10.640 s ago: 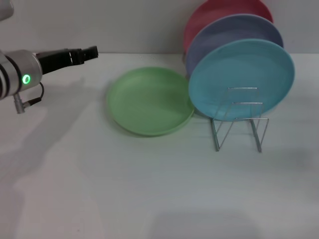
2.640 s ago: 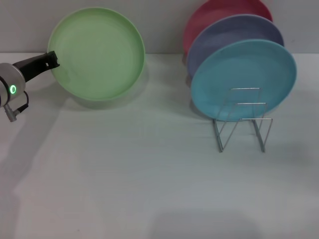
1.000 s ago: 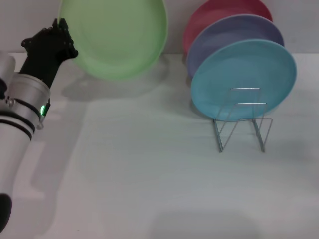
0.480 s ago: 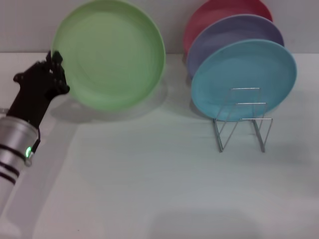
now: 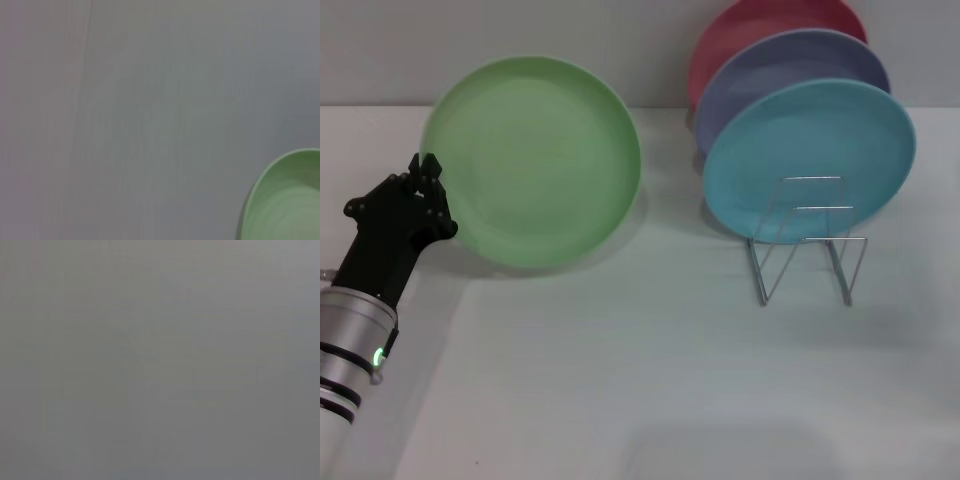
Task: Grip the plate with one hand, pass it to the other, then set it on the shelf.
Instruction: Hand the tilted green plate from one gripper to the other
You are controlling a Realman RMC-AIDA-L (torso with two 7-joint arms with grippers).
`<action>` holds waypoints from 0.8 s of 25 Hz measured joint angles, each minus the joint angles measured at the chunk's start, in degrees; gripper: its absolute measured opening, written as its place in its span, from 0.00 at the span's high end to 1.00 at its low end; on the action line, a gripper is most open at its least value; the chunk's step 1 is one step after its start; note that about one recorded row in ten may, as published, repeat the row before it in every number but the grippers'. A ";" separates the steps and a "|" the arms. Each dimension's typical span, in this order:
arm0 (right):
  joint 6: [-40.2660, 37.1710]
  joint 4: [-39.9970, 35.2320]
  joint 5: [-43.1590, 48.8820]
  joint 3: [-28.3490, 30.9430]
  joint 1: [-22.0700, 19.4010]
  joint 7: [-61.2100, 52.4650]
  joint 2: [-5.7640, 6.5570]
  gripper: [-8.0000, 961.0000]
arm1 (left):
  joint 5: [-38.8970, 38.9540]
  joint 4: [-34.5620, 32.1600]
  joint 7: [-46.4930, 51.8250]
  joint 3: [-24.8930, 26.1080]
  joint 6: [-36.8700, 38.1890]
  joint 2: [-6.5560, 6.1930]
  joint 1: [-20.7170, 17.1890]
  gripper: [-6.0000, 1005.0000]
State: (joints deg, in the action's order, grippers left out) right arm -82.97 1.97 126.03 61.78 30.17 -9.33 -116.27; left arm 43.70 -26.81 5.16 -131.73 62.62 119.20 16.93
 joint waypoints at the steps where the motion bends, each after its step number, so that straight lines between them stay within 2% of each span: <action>1: -1.15 -0.02 0.53 0.01 -0.46 0.20 -0.50 0.41 | 2.02 -0.30 -1.06 -1.44 0.13 0.00 -0.02 0.95; 2: -2.25 0.00 1.08 0.00 -0.89 0.49 -0.95 0.41 | 4.74 -0.75 -2.66 -3.61 0.38 -0.01 -0.03 0.95; 5: -4.96 0.38 3.00 -0.02 -2.43 1.65 -2.28 0.41 | 8.05 -1.93 -4.47 -5.91 0.60 -0.02 -0.30 0.95; 8: -6.38 2.48 5.91 -0.08 -5.05 1.98 -3.06 0.42 | 11.50 -4.14 -7.54 -8.00 1.01 -0.02 -1.18 0.95; 13: -6.24 13.10 12.03 -0.65 -13.42 2.07 -3.28 0.42 | 17.69 -9.57 -14.80 -12.32 3.31 -0.02 -3.84 0.95; 17: -6.26 19.24 12.96 -5.52 -18.04 3.30 -3.30 0.42 | 22.88 -11.34 -17.58 -15.99 4.95 -0.02 -4.76 0.95; 20: -5.70 21.67 12.76 -7.70 -19.50 5.43 -3.33 0.42 | 25.83 -11.83 -17.86 -18.14 6.22 -0.03 -5.34 0.95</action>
State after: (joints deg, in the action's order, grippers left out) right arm -88.68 23.64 138.80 54.08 10.66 -3.90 -119.60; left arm 69.52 -38.63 -12.70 -149.88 68.83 119.17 11.59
